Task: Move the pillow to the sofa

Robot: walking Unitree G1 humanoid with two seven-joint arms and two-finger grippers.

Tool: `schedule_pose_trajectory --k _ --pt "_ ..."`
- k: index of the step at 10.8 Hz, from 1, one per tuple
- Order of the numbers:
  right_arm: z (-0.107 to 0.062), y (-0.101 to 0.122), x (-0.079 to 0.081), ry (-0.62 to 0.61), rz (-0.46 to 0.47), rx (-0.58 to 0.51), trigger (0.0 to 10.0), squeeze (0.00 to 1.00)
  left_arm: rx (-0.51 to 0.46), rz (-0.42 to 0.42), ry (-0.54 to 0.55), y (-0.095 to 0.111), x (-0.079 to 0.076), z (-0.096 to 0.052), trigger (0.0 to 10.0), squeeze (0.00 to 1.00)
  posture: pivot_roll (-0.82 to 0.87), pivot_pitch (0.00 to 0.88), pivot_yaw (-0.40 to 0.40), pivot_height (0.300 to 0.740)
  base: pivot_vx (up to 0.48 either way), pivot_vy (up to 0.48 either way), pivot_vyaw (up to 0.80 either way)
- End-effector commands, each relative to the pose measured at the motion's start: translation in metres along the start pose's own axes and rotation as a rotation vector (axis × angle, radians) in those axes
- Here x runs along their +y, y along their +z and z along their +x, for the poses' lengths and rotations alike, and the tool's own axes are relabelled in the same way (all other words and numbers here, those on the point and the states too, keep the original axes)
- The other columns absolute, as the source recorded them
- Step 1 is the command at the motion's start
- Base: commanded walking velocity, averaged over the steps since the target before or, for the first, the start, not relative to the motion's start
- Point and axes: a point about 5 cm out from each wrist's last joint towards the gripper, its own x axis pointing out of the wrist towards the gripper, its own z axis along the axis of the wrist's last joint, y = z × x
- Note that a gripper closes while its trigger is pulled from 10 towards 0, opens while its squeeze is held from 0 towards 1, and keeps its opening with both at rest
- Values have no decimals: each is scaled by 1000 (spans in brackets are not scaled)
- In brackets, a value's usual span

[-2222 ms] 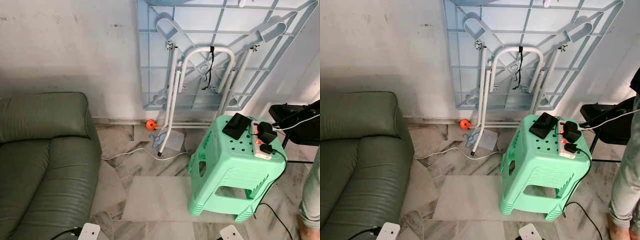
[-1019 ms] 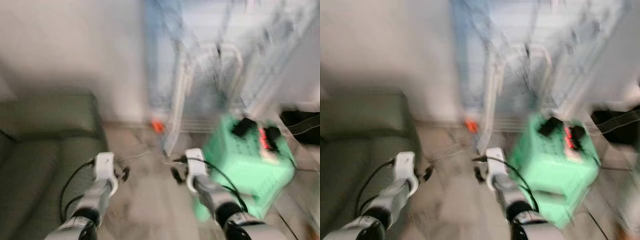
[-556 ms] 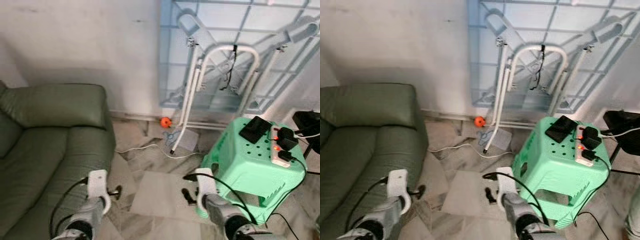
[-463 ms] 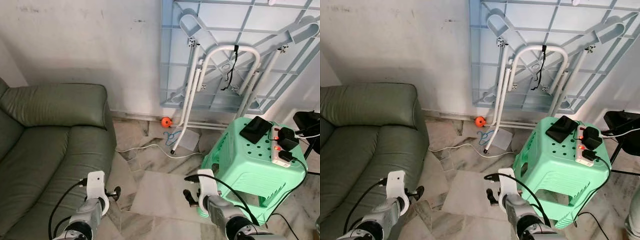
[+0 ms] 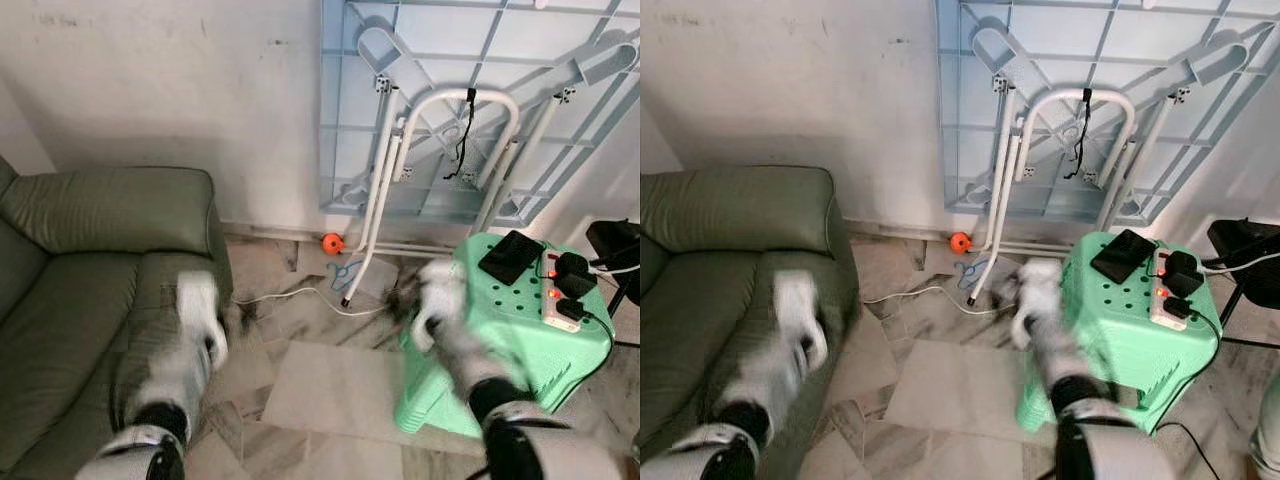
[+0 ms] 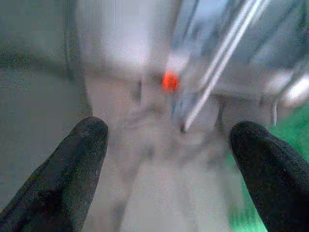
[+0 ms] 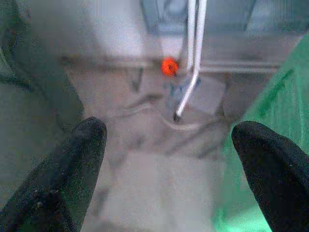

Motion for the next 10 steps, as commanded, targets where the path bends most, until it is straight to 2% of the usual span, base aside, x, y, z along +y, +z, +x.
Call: schedule_pose_trajectory --k 1,2,3,4,5,6,8,9,10 --pt "-5 -3 -1 37 48 -29 10000 0 -71 -25 -41 6 5 -9 10000 0 -93 0 15 740 0 0 0" --pt "-13 -4 -2 56 53 -71 10000 0 -153 -123 -127 14 2 -19 10000 0 -92 0 14 740 0 0 0" --pt "-44 -8 3 103 -23 -136 10000 0 -259 -58 -126 19 -1 -49 10000 0 -96 0 10 740 0 0 0" --pt "-55 -10 4 104 -45 -143 10000 0 -256 -36 -119 16 -3 -58 10000 0 -102 0 4 740 0 0 0" --pt "-93 -14 -4 52 -126 -194 10000 0 -288 -33 -116 7 -10 -97 10000 0 -107 25 -11 740 0 0 0" --pt "-112 -14 -12 24 -40 -220 10000 0 -273 -50 -74 -1 -9 -117 10000 0 -109 28 -13 740 0 0 0" --pt "-131 -11 -23 -103 -152 -162 10000 0 -238 -88 -1 -7 1 -137 10000 0 -123 31 -17 740 0 0 0" --pt "-132 -10 -24 -121 -228 -147 10000 0 -249 -84 13 0 4 -131 10000 0 -123 26 -23 740 0 0 0" --pt "-133 -8 -22 -101 -237 -152 10000 0 -253 -59 35 7 5 -125 10000 0 -127 21 -24 740 0 0 0"
